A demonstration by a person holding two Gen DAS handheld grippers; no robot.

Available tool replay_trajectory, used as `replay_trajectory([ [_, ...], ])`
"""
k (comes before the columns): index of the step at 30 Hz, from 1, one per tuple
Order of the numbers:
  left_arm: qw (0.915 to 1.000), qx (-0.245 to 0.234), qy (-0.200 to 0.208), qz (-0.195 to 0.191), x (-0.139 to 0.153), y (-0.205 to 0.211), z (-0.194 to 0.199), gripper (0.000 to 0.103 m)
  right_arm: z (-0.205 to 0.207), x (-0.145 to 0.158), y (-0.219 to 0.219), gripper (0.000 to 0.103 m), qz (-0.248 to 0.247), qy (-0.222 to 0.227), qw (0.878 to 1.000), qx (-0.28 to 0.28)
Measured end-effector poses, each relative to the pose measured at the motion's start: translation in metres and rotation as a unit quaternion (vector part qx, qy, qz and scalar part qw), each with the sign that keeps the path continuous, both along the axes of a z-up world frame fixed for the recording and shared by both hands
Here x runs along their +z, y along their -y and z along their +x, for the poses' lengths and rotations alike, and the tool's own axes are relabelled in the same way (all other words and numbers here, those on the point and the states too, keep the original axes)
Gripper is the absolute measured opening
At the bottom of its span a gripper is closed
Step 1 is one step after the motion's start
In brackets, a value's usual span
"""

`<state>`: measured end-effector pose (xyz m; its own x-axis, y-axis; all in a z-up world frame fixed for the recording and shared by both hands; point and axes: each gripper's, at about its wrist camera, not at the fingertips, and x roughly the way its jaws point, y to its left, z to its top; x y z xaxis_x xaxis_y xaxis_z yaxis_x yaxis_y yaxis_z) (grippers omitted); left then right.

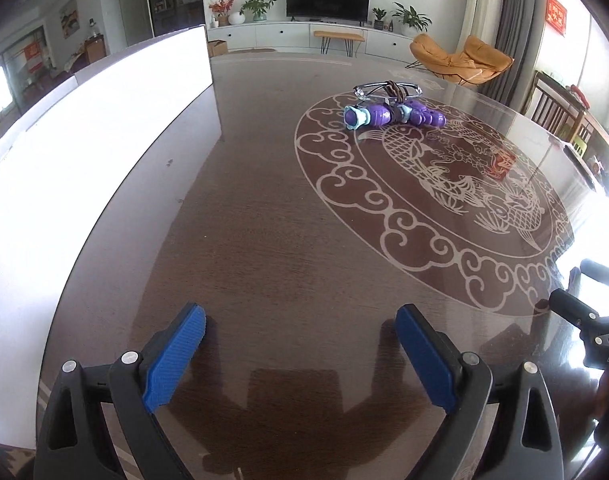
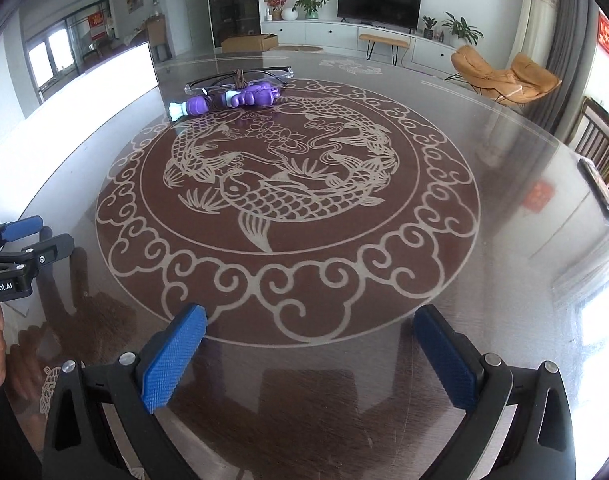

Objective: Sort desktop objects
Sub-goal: 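Return both open tools to the table objects, then lower the right tool onto the clear glasses and close on the bridge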

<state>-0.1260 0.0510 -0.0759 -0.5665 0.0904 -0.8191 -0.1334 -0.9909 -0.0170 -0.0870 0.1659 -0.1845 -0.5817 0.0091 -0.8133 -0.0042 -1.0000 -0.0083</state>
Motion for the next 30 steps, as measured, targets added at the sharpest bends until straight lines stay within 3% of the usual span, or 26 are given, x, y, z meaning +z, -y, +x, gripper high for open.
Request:
replay_trajectory([
  [7, 0.9999, 0.003, 0.003, -0.012, -0.001, -0.001, -0.002, 0.103, 0.002, -0.002, -0.001, 0.103, 0.0, 0.0, 1.0, 0.0],
  [17, 0.9998, 0.007, 0.011, -0.013, 0.0, 0.0, -0.005, 0.103, 0.003, -0.002, -0.001, 0.103, 0.0, 0.0, 1.0, 0.001],
  [22, 0.999, 0.044, 0.006, -0.01, -0.001, 0.018, -0.008, 0.103, 0.002, -0.001, 0.0, 0.103, 0.0, 0.0, 1.0, -0.002],
  [30, 0.9988, 0.047, 0.0, -0.011, -0.003, 0.016, -0.008, 0.103, -0.019, 0.0, -0.001, 0.103, 0.0, 0.004, 1.0, -0.008],
])
